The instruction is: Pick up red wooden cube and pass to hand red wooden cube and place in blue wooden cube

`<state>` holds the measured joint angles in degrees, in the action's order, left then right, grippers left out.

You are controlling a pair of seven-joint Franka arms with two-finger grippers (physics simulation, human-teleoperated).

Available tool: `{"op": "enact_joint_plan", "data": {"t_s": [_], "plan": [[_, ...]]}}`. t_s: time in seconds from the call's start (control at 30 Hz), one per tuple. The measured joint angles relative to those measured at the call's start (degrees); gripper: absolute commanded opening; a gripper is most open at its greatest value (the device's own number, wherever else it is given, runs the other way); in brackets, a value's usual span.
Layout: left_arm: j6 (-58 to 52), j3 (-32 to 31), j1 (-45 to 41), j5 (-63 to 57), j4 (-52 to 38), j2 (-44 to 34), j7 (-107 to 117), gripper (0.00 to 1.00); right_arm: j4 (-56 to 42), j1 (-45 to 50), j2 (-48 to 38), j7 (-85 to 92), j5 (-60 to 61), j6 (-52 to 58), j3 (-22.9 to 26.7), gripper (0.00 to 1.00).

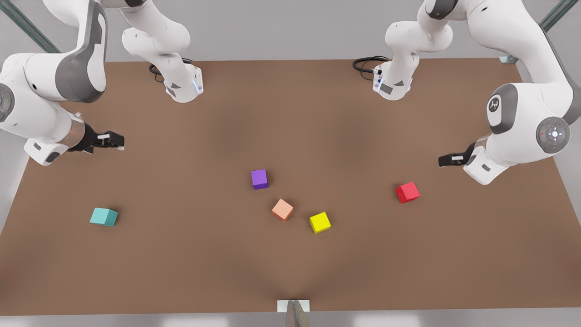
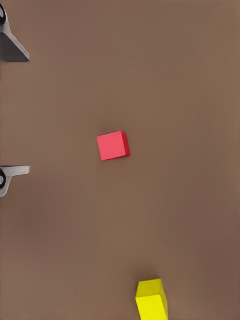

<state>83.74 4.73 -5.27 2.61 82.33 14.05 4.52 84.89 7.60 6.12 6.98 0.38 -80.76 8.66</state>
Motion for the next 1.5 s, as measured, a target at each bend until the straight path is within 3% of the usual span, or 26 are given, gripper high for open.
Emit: {"op": "enact_joint_plan", "data": {"t_s": [0.17, 0.43, 0.7, 1.37, 1.43, 1.5], "plan": [[5.0, -0.1, -0.4, 0.1, 5.9, 1.8, 0.4, 1.0, -0.1, -0.1, 0.2, 0.8, -0.1, -1.7, -0.1, 1.0], [28.0, 0.5, -0.5, 2.5, 23.2, 8.2, 6.2, 1.0, 0.1, -0.1, 0.3, 1.8, -0.3, -2.7, 0.0, 1.0], [39.0, 0.6, -0.9, 3.6, 25.7, 12.0, 11.1, 1.0, -0.1, 0.0, 0.6, 2.5, -0.2, -3.0, 0.0, 1.0], [45.4, 0.3, -1.8, 3.7, 29.5, 18.2, 16.8, 1.0, -0.1, 0.0, 1.0, 3.3, -0.2, -3.0, -0.1, 1.0], [45.7, 0.3, -1.8, 3.6, 29.4, 18.7, 17.2, 0.62, -0.1, 0.0, 1.0, 3.4, -0.2, -3.0, -0.1, 1.0], [46.0, 0.3, -1.9, 3.3, 29.3, 18.9, 17.8, 0.62, -0.1, 0.0, 1.0, 3.4, -0.2, -3.0, -0.1, 1.0]]}}
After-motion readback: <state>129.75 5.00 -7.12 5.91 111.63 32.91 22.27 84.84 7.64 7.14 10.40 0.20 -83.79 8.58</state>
